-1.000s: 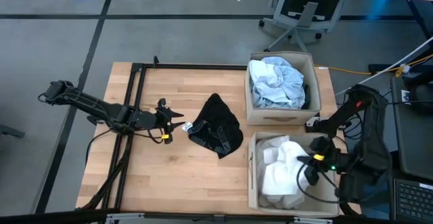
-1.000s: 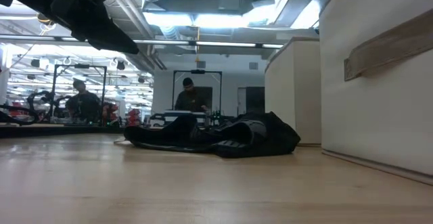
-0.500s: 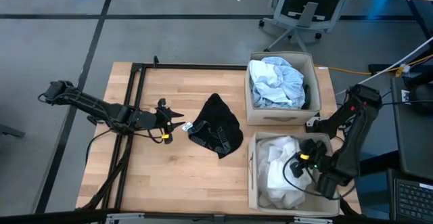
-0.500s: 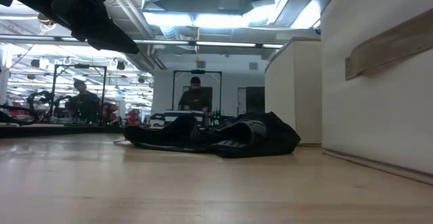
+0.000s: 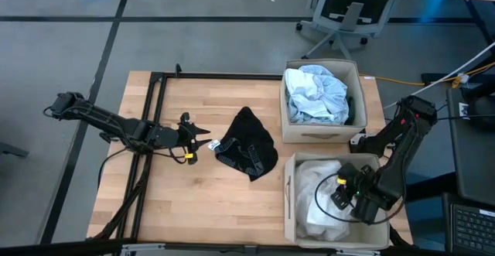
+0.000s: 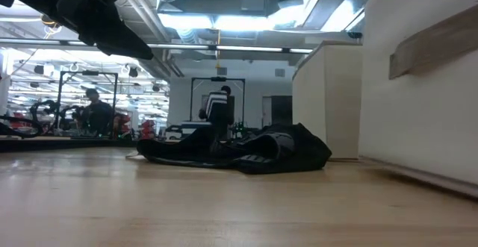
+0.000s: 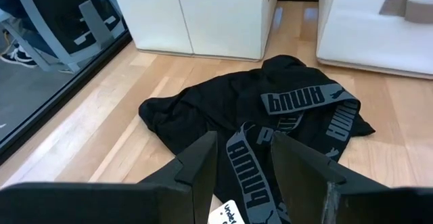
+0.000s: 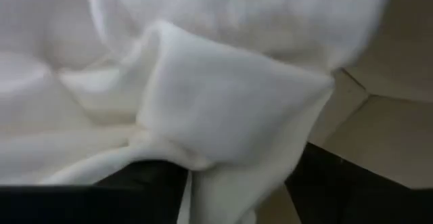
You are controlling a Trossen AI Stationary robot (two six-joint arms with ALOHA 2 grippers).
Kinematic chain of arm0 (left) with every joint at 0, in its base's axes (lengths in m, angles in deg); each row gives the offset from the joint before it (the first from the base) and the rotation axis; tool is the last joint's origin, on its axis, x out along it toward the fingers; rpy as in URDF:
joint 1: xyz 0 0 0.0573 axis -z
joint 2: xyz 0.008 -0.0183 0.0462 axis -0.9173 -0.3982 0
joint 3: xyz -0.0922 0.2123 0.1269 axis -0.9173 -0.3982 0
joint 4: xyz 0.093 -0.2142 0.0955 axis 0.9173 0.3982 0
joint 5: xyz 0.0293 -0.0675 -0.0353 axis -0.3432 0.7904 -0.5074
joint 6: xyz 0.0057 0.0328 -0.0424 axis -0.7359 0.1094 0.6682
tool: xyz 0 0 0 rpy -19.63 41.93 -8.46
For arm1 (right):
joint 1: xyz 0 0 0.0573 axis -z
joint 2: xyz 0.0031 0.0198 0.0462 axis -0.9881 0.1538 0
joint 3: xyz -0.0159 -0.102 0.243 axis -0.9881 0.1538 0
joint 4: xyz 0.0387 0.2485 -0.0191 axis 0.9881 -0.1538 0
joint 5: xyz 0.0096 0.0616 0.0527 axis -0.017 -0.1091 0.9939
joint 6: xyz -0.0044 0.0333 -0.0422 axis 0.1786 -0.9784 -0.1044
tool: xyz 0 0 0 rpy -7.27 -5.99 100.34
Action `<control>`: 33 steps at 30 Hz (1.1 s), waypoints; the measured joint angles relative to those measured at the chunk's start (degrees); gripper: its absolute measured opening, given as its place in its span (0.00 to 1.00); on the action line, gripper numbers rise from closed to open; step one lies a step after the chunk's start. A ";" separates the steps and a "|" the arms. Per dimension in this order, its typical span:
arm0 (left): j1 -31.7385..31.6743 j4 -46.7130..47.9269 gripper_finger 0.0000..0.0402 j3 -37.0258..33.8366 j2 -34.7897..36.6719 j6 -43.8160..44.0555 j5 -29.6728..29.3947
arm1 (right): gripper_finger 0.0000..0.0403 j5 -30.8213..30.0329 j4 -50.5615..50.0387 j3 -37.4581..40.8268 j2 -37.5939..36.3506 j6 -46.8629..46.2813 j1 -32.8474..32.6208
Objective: Sort clothes
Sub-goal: Put the white shorts into the bottom bin, then put the black underwear into the bottom bin
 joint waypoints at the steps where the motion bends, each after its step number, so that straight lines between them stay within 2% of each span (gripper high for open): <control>1: 0.00 0.00 0.33 0.00 0.00 -0.19 0.00 | 0.56 0.20 -1.26 -1.43 -0.34 0.93 0.58; 9: 0.00 0.11 0.33 0.00 0.00 -0.45 0.02 | 0.60 1.09 -15.17 -17.89 -2.70 7.12 5.10; 12: 0.00 0.11 0.33 0.00 0.00 -0.49 0.02 | 0.60 -2.02 -19.96 -24.52 -2.81 7.86 6.78; 15: 0.00 0.13 0.33 0.00 0.00 -0.74 0.02 | 0.60 -10.81 -20.34 -29.15 -2.86 12.17 8.59; 21: 0.00 0.07 0.33 0.00 0.00 -0.91 0.02 | 0.60 -37.99 -14.30 -32.34 -2.76 22.76 13.79; 23: 0.00 0.07 0.33 0.00 0.00 -0.90 0.02 | 0.60 -44.35 -11.24 -32.26 -2.74 28.25 15.71; 26: 0.00 0.07 0.33 0.00 0.00 -0.91 0.02 | 0.60 -48.77 -7.67 -31.95 -2.72 36.03 19.82; 33: 0.00 0.03 0.33 0.00 0.00 -0.94 0.17 | 0.60 -49.23 -1.56 -31.93 -1.83 49.40 29.67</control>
